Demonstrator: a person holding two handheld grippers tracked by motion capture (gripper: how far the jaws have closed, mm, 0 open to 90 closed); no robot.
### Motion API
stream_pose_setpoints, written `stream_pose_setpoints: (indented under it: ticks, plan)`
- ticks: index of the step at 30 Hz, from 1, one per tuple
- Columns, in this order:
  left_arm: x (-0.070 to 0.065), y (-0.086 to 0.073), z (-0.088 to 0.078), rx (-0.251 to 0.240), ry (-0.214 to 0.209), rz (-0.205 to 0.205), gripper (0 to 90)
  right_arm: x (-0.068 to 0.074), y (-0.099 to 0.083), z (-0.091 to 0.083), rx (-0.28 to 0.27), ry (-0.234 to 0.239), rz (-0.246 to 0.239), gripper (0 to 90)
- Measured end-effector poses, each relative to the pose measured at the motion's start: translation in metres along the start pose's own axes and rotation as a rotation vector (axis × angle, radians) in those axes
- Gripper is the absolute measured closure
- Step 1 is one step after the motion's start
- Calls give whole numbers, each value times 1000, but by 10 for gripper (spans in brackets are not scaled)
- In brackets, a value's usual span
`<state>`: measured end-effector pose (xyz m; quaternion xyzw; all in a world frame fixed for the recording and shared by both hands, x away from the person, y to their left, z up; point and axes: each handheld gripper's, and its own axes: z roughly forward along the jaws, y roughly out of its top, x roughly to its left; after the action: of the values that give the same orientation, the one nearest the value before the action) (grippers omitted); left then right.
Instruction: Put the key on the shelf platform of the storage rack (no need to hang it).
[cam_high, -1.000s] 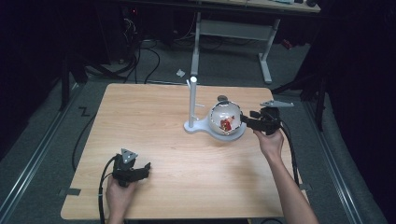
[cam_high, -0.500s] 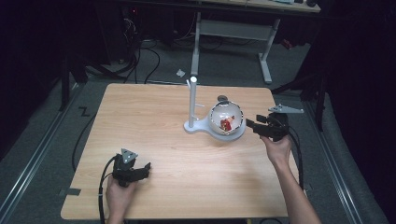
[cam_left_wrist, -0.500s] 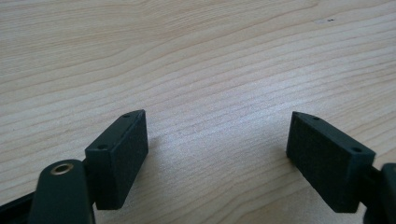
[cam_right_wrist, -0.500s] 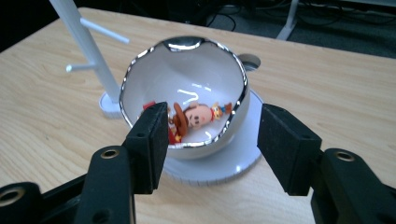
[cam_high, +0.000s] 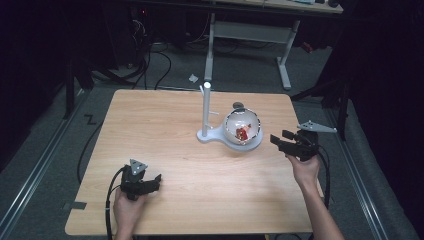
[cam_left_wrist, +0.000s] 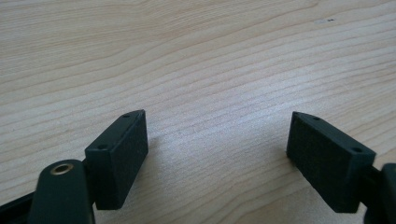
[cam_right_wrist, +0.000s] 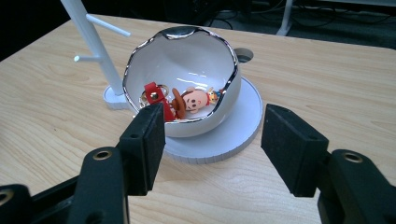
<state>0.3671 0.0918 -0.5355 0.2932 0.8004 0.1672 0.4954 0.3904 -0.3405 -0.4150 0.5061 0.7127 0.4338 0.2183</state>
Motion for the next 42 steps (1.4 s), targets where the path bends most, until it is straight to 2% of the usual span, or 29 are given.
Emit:
stream_pose_setpoints:
  ticks: [13,17,25,30,34,42]
  plan:
    - [0,0,0,-1,-3,7,208,4,-19,-14,-12,10,3,376]
    - [1,0,0,-1,-4,10,208,6,-26,-17,-31,32,3,376]
    - [0,0,0,-2,-4,10,208,8,-41,-17,-36,45,26,364]
    - [0,0,0,-2,-4,9,208,9,-51,-14,-14,49,47,355]
    - [0,0,0,-2,-4,10,208,11,-54,-13,-7,34,31,324]
    - [0,0,0,-2,-4,10,208,16,-65,-6,17,43,33,316]
